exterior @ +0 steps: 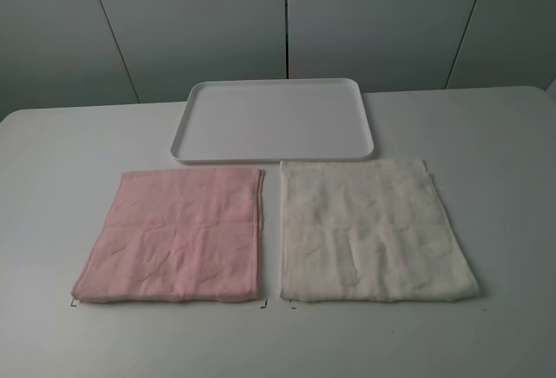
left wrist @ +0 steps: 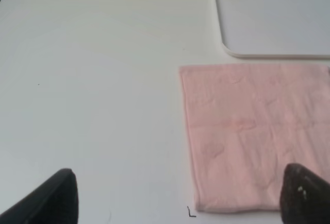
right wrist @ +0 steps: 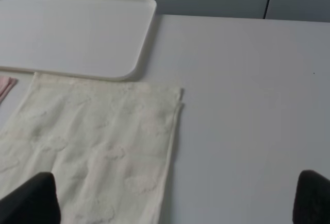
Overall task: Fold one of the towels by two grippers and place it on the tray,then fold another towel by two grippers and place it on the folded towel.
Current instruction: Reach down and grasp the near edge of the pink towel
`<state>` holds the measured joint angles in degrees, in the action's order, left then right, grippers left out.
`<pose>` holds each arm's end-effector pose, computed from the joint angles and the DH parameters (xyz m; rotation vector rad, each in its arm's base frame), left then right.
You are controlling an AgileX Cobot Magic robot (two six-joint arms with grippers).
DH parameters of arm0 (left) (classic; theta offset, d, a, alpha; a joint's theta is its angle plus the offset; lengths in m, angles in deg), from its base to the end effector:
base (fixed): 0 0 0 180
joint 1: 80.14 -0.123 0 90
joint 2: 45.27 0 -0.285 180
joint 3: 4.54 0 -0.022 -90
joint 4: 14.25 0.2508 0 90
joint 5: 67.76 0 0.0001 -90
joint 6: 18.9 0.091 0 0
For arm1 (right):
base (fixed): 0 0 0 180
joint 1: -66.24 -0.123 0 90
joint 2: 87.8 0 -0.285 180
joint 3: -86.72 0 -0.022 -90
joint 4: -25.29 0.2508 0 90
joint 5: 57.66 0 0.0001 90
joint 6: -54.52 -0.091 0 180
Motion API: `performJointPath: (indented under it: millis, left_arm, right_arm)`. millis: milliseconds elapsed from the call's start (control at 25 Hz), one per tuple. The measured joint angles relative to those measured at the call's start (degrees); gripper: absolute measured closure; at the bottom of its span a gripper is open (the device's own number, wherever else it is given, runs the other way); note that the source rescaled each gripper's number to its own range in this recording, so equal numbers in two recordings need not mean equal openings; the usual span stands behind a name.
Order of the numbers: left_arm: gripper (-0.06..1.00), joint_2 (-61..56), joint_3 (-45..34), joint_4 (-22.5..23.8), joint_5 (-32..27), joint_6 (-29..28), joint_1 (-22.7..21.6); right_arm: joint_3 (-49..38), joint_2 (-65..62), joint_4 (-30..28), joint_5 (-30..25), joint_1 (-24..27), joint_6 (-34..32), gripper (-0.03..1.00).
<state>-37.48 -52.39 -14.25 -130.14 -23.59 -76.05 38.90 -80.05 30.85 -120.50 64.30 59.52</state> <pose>-0.0074 0.0005 0.2785 -0.0108 2.0612 -0.0948 -0.0085 0.0076 0.2783 -0.1323 2.0595 0.0835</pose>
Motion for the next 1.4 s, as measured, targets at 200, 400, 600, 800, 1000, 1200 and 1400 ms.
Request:
performJointPath:
  millis: [200,400,600,800,1000,1200,1400]
  left_arm:
    - [-0.06,0.00,0.00,0.00,0.00,0.00,0.00]
    - [-0.06,0.00,0.00,0.00,0.00,0.00,0.00]
    - [-0.06,0.00,0.00,0.00,0.00,0.00,0.00]
    - [-0.06,0.00,0.00,0.00,0.00,0.00,0.00]
    - [-0.06,0.00,0.00,0.00,0.00,0.00,0.00]
    - [-0.06,0.00,0.00,0.00,0.00,0.00,0.00]
    - [-0.06,0.00,0.00,0.00,0.00,0.00,0.00]
  right_arm:
    - [0.00,0.00,0.00,0.00,0.00,0.00,-0.01]
    - [0.00,0.00,0.00,0.00,0.00,0.00,-0.01]
    - [0.00,0.00,0.00,0.00,0.00,0.00,-0.01]
    - [0.00,0.00,0.00,0.00,0.00,0.00,-0.01]
    - [0.00,0.00,0.00,0.00,0.00,0.00,-0.01]
    - [0.00,0.00,0.00,0.00,0.00,0.00,-0.01]
    - [0.00,0.00,0.00,0.00,0.00,0.00,-0.01]
